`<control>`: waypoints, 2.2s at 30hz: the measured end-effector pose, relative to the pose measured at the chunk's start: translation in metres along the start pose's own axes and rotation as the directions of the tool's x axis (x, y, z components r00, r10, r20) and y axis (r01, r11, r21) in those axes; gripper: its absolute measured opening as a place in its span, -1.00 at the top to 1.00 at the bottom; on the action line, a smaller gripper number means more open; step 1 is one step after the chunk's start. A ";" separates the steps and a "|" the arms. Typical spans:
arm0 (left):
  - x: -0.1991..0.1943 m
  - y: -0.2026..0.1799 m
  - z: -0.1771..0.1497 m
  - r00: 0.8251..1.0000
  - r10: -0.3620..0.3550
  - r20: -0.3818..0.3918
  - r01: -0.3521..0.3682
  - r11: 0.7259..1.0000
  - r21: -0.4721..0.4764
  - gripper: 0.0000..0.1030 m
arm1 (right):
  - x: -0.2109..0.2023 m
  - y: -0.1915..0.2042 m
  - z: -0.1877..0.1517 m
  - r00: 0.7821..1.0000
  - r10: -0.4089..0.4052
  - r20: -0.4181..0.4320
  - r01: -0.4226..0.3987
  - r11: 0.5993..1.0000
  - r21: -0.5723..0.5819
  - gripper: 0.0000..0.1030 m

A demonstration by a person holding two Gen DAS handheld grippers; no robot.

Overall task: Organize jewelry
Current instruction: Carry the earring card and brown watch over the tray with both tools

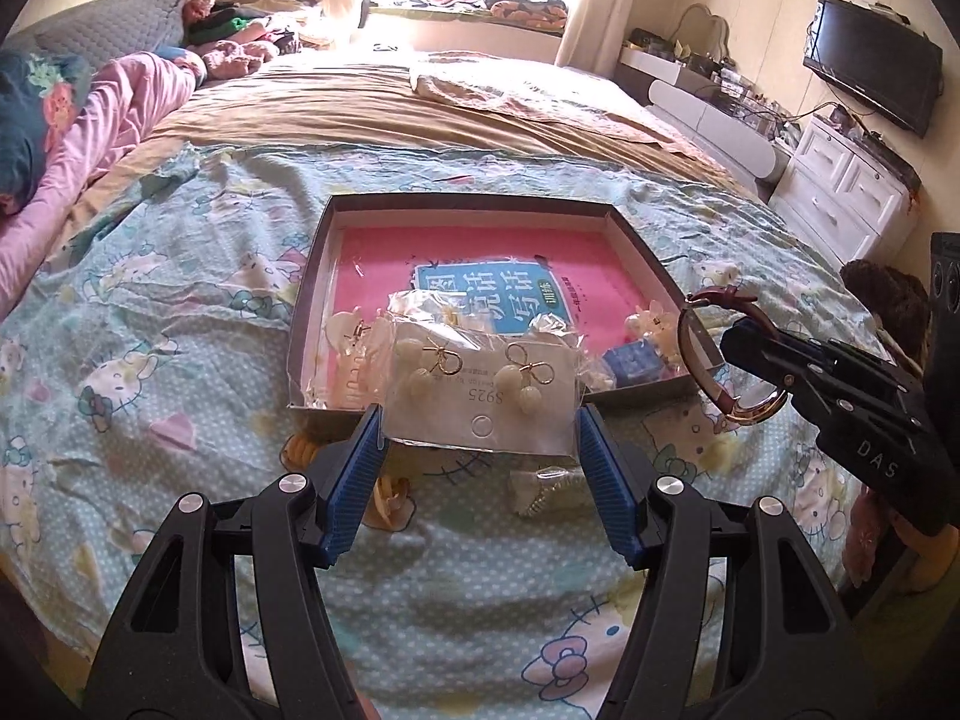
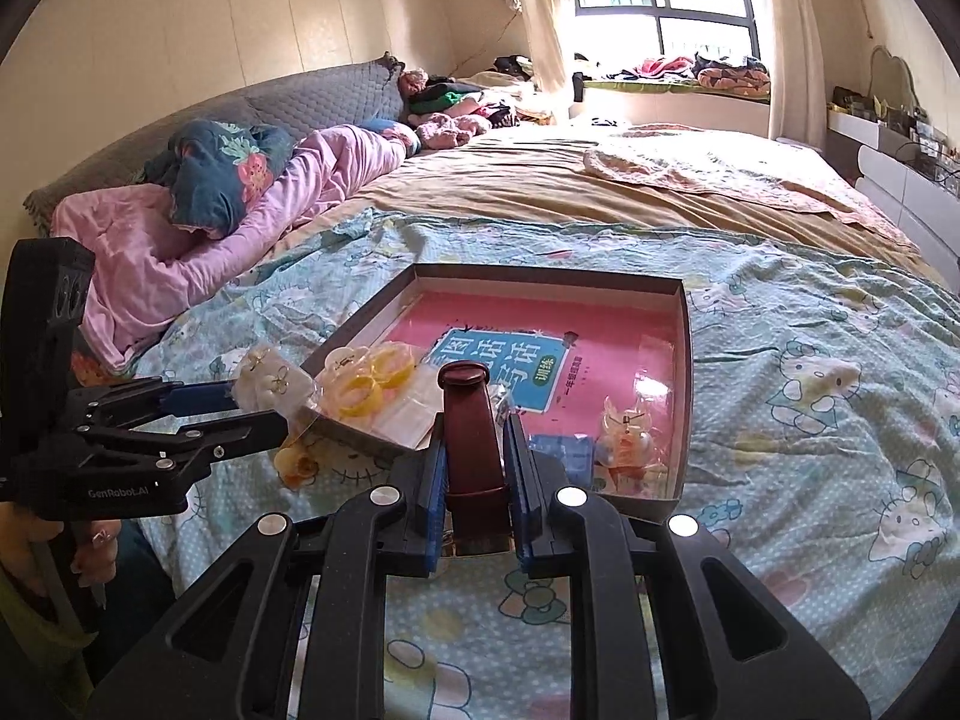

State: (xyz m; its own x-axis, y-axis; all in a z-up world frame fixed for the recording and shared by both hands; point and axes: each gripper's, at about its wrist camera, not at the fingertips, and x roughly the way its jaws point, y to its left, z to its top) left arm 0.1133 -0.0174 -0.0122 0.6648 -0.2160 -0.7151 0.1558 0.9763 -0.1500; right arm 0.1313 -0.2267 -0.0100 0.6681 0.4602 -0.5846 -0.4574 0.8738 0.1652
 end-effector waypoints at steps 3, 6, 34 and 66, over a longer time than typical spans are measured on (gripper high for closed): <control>0.006 -0.005 0.007 1.000 0.001 -0.005 -0.001 1.000 0.018 -0.08 | 0.001 -0.005 0.008 1.000 -0.005 0.016 0.005 1.000 0.011 0.68; 0.011 -0.009 0.013 1.000 -0.004 -0.006 0.004 1.000 0.027 -0.08 | 0.001 -0.009 0.014 0.999 -0.014 0.033 0.014 1.000 0.008 0.68; 0.073 -0.022 0.031 0.998 0.003 -0.070 0.001 0.999 0.052 -0.08 | 0.047 -0.055 0.038 0.996 -0.090 0.027 0.087 0.994 0.072 0.68; 0.084 -0.037 0.024 0.996 -0.019 -0.092 0.028 0.995 0.092 -0.08 | 0.038 -0.088 0.009 0.989 -0.145 -0.001 0.144 0.977 0.160 0.68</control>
State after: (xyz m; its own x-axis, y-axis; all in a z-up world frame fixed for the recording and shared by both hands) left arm 0.1806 -0.0717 -0.0506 0.5912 -0.2327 -0.7722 0.2404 0.9648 -0.1067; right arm 0.2020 -0.2844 -0.0391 0.7271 0.3281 -0.6030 -0.2567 0.9446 0.2045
